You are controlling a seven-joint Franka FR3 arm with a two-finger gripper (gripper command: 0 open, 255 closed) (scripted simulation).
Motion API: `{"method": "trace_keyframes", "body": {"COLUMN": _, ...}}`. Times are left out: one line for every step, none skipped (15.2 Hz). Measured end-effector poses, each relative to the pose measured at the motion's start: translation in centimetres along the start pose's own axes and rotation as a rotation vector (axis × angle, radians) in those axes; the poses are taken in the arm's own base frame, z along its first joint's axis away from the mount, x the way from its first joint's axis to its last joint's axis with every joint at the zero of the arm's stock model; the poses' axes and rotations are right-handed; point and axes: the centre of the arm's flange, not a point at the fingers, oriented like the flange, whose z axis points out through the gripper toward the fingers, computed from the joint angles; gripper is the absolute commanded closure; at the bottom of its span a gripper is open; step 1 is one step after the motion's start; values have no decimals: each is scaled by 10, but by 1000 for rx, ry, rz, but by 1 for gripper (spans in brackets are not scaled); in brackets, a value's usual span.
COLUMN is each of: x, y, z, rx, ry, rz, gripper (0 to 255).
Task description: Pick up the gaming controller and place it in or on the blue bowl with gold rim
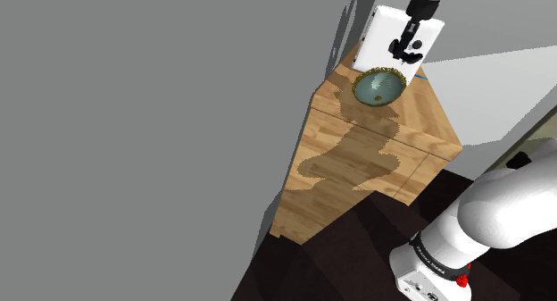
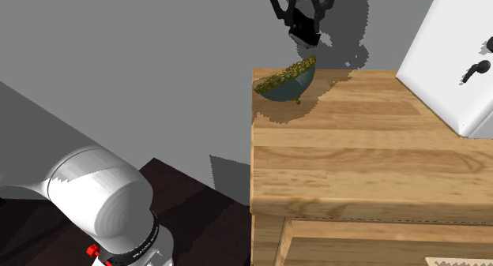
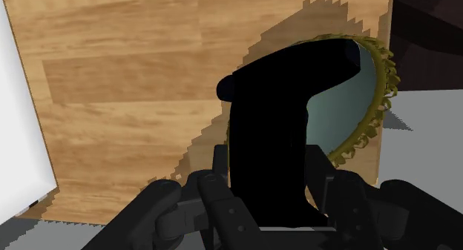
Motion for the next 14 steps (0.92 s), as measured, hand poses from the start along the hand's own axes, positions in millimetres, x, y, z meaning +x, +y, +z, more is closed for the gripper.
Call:
{"method": "trace_keyframes", "body": {"x": -1, "y": -1, "z": 5, "rx": 0, "ry": 0, "rz": 0, "gripper": 255}}
{"method": "trace_keyframes", "body": {"x": 0, "y": -3, "z": 10, "rx": 0, "ry": 0, "rz": 0, "gripper": 255}}
{"method": "trace_keyframes", "body": {"x": -2, "y": -4, "z": 16, "rx": 0, "ry": 0, "rz": 0, "gripper": 255}}
{"method": "trace_keyframes", "body": {"x": -1, "y": -5, "z": 22, "rx": 0, "ry": 0, "rz": 0, "gripper": 255}}
{"method": "trace_keyframes", "body": {"x": -1, "y": -6, "z": 27, "rx": 0, "ry": 0, "rz": 0, "gripper": 255}}
{"method": "trace_keyframes", "body": {"x": 0, "y": -7, "z": 32, "rx": 0, "ry": 0, "rz": 0, "gripper": 255}}
{"method": "trace_keyframes", "body": {"x": -1, "y": -8, "z": 35, "rx": 0, "ry": 0, "rz": 0, "gripper": 255}}
{"method": "trace_keyframes", "body": {"x": -1, "y": -8, "z": 37, "rx": 0, "ry": 0, "rz": 0, "gripper": 255}}
{"method": "trace_keyframes", "body": {"x": -1, "y": -9, "z": 39, "rx": 0, "ry": 0, "rz": 0, "gripper": 255}}
{"method": "trace_keyframes", "body": {"x": -1, "y": -9, "z": 39, "rx": 0, "ry": 0, "rz": 0, "gripper": 255}}
{"method": "trace_keyframes", "body": {"x": -1, "y": -9, "z": 39, "rx": 0, "ry": 0, "rz": 0, "gripper": 255}}
{"method": "trace_keyframes", "body": {"x": -1, "y": -9, "z": 40, "rx": 0, "ry": 0, "rz": 0, "gripper": 255}}
{"method": "trace_keyframes", "body": {"x": -1, "y": -9, "z": 40, "rx": 0, "ry": 0, "rz": 0, "gripper": 255}}
{"method": "trace_keyframes", "body": {"x": -1, "y": -9, "z": 40, "rx": 0, "ry": 0, "rz": 0, "gripper": 0}}
